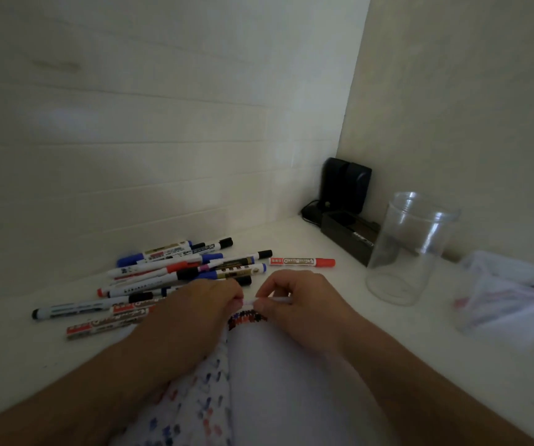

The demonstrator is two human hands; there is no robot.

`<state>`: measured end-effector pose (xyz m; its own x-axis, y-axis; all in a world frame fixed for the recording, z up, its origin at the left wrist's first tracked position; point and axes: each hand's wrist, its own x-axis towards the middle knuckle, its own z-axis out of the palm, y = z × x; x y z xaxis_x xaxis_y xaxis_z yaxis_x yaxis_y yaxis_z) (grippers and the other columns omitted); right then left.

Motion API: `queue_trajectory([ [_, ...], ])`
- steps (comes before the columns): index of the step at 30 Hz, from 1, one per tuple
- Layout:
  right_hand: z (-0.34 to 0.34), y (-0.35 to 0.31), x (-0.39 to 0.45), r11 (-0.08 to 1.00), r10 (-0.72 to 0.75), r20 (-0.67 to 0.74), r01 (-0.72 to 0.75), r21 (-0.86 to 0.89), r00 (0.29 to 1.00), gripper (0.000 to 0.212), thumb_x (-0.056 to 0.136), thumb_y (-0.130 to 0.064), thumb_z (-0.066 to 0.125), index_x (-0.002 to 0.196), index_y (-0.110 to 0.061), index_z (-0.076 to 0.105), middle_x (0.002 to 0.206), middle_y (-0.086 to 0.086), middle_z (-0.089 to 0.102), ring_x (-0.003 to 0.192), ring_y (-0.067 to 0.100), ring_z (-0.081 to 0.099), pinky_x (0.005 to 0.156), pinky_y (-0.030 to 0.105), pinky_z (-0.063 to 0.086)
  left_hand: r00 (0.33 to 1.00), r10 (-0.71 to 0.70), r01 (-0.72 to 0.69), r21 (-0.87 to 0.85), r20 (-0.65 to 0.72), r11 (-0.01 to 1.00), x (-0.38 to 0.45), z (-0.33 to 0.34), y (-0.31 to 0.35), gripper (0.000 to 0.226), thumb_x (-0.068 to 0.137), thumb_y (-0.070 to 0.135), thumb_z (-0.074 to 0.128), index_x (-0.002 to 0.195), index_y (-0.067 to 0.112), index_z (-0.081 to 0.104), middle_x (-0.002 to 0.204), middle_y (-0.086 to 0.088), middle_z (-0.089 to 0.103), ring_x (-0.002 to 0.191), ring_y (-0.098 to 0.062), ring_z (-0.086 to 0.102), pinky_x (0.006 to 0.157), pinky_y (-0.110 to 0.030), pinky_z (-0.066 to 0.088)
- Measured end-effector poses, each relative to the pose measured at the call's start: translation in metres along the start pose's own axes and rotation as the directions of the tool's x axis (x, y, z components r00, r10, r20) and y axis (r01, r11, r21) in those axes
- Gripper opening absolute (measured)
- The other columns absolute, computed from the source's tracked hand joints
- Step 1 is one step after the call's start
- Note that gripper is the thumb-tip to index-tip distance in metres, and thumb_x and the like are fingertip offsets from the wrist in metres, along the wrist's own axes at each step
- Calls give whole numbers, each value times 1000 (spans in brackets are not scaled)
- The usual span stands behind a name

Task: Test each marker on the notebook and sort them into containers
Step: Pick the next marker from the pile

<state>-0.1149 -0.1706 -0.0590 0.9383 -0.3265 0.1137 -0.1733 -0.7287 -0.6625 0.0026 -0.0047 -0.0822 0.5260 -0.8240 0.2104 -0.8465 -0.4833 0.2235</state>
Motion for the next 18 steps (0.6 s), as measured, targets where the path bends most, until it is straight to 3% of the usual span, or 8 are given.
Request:
queue_trajectory([
  [2,-23,-3,-16,998,-24,11,25,-65,1000,8,97,-39,68,97,-35,75,85,-18,70,79,-1,64,71,19,48,1000,18,-18,21,4,1000,-4,-14,5,14,106,34,43,102,38,56,100,19,62,91,0,54,82,-23,45],
  [5,-64,2,-69,978,-87,-91,68,-195,992,10,98,-43,65,101,-40,75,89,-25,69,83,-8,62,74,15,47,992,121,-121,10,-24,993,-17,-40,41,11,100,43,52,94,39,60,84,21,61,79,4,55,72,-21,45],
  [9,-99,34,-186,984,-72,-207,35,-177,976,5,91,-46,71,94,-48,75,86,-29,71,83,-9,65,73,13,50,949,312,-315,-135,-45,939,-43,-38,138,15,96,52,56,98,39,63,84,22,62,84,5,54,70,-18,43],
  [11,-108,58,-250,990,-36,-270,-1,-138,962,4,83,-44,79,85,-47,77,82,-30,72,77,-8,67,69,11,48,892,449,-450,-192,-51,872,-55,-12,194,20,95,53,57,101,35,65,86,17,63,84,0,53,72,-23,44],
  [15,-105,116,-371,978,202,-323,-210,10,925,15,79,-32,85,87,-43,79,78,-19,76,72,-2,71,64,22,54,729,684,-672,-171,20,721,-73,65,303,19,95,46,60,97,29,69,82,8,65,79,-11,55,71,-33,48],
  [18,-82,175,-444,900,434,-253,-430,76,864,16,86,-30,84,84,-45,79,81,-20,75,75,-2,70,68,26,56,626,767,-752,-148,143,642,-94,137,368,20,97,44,57,93,27,68,82,5,65,84,-20,61,74,-38,52],
])
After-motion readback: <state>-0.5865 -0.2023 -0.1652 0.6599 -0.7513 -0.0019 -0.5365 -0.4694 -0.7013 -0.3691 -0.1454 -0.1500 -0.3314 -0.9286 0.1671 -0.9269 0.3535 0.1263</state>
